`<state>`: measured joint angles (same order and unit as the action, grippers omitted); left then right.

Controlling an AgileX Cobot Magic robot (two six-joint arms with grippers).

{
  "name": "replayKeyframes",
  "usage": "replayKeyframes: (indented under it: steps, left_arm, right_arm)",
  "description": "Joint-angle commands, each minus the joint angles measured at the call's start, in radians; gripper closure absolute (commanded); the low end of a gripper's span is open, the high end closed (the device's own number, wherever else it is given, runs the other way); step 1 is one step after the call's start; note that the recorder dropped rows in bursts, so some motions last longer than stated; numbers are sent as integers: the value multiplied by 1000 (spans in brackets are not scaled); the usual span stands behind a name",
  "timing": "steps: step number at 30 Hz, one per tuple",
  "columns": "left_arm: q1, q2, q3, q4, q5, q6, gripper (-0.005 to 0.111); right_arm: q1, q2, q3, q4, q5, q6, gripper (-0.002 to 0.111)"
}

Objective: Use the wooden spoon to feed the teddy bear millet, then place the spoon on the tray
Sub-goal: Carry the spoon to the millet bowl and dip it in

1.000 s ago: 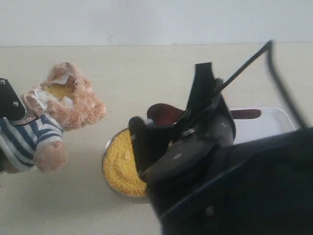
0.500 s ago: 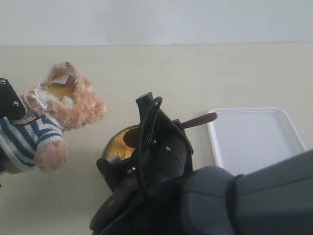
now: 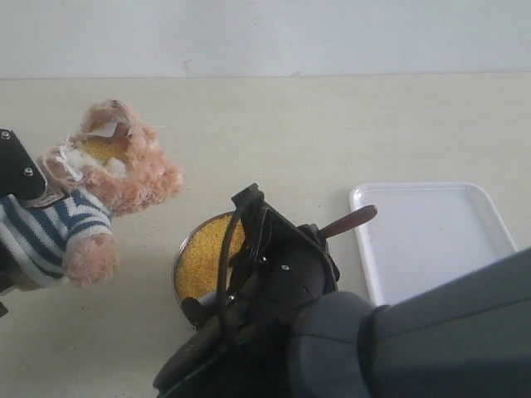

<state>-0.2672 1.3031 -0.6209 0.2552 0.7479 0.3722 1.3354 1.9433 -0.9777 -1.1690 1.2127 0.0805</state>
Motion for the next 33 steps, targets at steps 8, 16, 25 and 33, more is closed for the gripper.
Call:
replayKeyframes:
  steps: [8,16,25,33]
  left_arm:
    - [-4,-3,0,-11,-23,-16,103]
    - [-4,-3,0,-11,-26,-16,103]
    - [-4,-3,0,-25,-26,-16,103]
    - [-4,-3,0,-31,-26,-16,103]
  right_arm:
    - [2,-3,-28,123,8,-40,109]
    - [-1,-3,-172,332,8,-87,109]
    - [-56,-3,-256,517,8,-117,109]
    - [-143,-22,-309,706,8,-113,109]
